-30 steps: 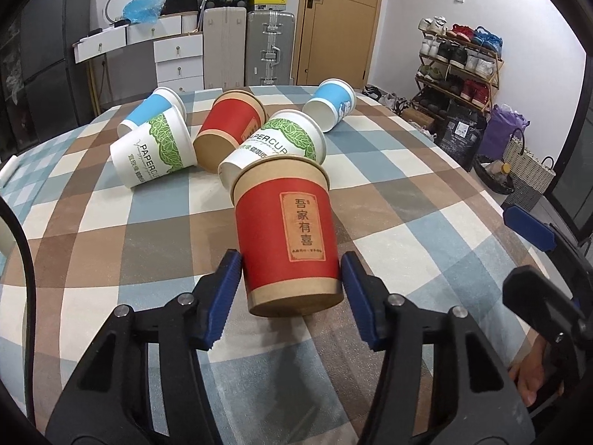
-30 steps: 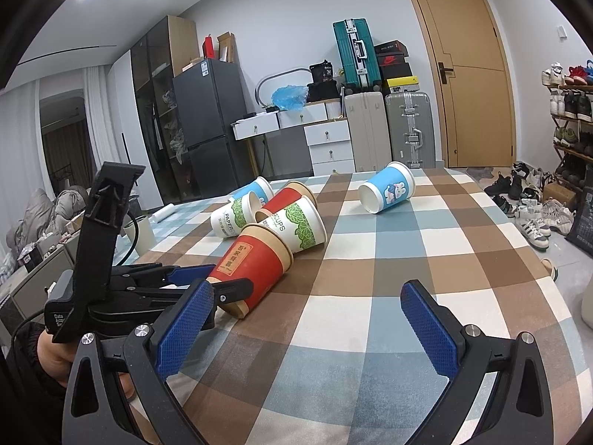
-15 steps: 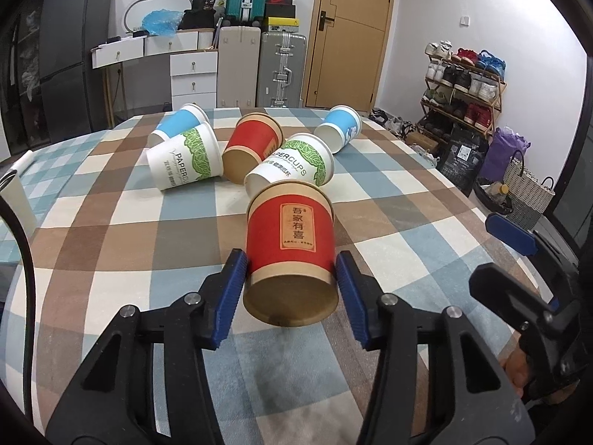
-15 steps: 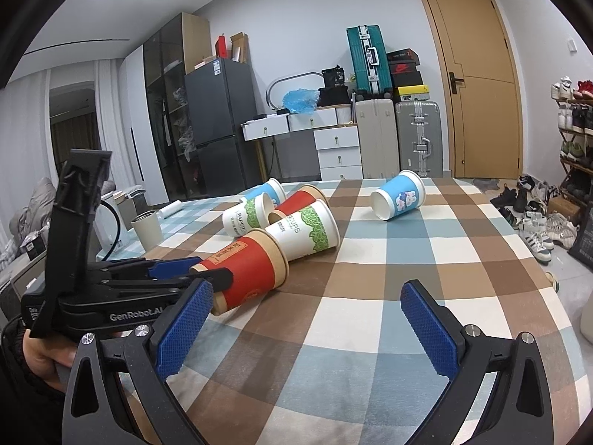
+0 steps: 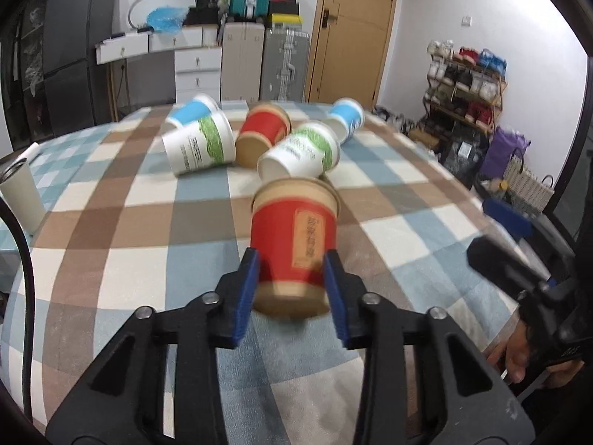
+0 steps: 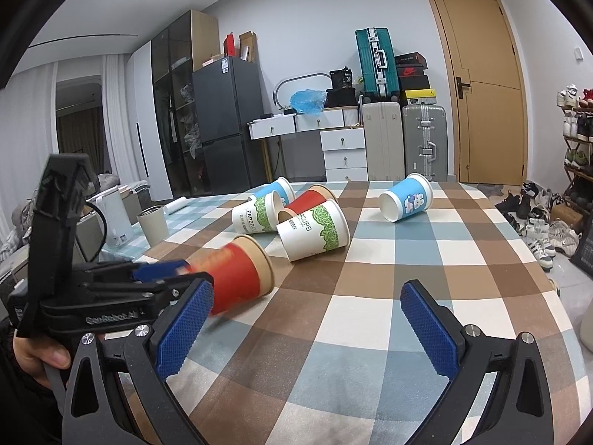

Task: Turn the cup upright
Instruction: 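Lift the red cup with the left gripper and rotate it toward upright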

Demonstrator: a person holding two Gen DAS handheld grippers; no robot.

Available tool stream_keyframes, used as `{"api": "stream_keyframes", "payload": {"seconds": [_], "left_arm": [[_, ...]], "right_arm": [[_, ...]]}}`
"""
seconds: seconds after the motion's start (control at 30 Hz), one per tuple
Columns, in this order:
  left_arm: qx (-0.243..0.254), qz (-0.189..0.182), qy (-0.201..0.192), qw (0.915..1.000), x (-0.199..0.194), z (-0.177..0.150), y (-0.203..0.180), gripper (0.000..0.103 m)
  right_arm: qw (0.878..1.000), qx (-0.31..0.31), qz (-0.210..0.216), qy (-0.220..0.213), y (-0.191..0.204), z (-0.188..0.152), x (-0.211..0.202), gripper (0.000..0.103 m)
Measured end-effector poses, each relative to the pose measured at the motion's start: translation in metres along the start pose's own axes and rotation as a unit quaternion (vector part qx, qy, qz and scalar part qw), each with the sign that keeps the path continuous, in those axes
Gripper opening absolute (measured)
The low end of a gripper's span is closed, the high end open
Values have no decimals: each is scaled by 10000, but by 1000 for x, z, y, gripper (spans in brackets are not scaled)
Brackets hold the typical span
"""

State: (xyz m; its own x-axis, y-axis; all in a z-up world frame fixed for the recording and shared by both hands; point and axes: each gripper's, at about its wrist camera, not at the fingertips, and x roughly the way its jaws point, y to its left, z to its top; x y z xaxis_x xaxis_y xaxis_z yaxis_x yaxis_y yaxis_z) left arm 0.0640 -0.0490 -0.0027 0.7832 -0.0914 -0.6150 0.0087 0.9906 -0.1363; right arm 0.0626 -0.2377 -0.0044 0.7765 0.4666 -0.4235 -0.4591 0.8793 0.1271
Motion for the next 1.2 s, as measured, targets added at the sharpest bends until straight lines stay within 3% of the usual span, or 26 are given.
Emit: {"api": "stream_keyframes", "payload": {"seconds": [0.17,0.23,0.27,0.37,0.4,0.53,0.9,1.2], "left_arm": [[140,28,104,9998,9,3,-6,40],[196,76,278,9994,17,5,-9,57],[211,102,331,9992,21,4,-10,57],[222,33,447,9987,32,4,-11,57],[201,-47,495,9986,35,3,-11,53],[82,-140,402,9991,35,3,-10,52],[-267,147,-83,9995,-4,3,5,52],[-464,297,-236,9982,-37,-11,13,52]], "right_arm": [[10000,23,10,8,-1,0,0,103],[10000,19,11,10,-1,0,1,103],[10000,23,14,9,-1,0,1,103],[10000,31,16,8,-1,0,1,103],[10000,29,14,8,-1,0,1,103],[10000,74,18,5,-2,0,1,103],[10000,29,54,2,-1,0,0,103],[9999,9,108,15,1,0,1,103]]}}
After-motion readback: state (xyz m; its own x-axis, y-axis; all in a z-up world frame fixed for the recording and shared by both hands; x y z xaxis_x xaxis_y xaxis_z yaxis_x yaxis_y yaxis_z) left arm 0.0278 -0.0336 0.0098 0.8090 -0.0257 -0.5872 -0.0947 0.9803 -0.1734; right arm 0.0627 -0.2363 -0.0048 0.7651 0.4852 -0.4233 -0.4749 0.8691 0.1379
